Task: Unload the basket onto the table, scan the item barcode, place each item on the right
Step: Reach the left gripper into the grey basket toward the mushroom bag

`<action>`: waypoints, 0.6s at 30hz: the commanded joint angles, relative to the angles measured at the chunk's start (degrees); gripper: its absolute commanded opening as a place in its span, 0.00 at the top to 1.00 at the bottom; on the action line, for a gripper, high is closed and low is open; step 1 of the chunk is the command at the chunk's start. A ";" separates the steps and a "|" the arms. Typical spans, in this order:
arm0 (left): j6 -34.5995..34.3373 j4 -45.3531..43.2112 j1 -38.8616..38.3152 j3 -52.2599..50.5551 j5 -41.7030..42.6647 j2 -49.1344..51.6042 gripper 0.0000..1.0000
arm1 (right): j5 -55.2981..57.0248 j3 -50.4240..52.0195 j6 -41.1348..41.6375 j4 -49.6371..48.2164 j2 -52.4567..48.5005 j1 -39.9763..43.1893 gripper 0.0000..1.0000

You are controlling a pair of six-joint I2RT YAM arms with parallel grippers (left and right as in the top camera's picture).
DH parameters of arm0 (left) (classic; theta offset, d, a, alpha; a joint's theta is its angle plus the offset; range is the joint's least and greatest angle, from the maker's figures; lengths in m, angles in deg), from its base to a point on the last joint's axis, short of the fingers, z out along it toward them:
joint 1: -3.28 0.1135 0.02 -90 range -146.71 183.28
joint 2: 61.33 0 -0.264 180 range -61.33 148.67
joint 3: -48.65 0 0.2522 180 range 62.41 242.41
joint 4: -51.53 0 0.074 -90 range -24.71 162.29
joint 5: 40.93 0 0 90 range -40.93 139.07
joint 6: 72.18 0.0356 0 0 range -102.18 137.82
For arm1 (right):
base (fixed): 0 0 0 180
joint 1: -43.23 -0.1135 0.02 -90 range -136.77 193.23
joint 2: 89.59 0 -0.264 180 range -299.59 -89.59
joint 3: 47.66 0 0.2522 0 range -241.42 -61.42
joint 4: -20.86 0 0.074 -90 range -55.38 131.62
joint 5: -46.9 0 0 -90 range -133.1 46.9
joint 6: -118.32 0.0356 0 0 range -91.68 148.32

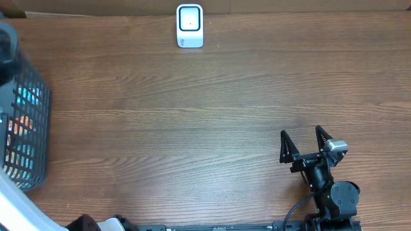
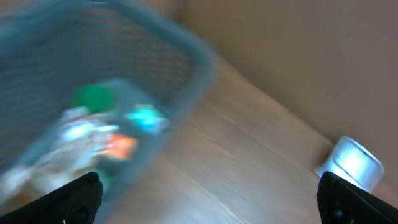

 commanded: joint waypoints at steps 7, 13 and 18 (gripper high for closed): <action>-5.77 0.59 12.37 -4.72 -9.20 5.88 0.08 | 0.55 0.59 -0.04 -0.24 0.33 -0.33 0.00; 2.89 -4.81 17.53 -13.84 -4.57 8.96 0.11 | 0.55 0.59 -0.07 -0.24 0.33 -0.33 0.00; 10.12 -11.23 19.47 -19.91 -3.65 10.29 0.10 | 0.55 0.59 -0.07 -0.24 0.33 -0.31 0.00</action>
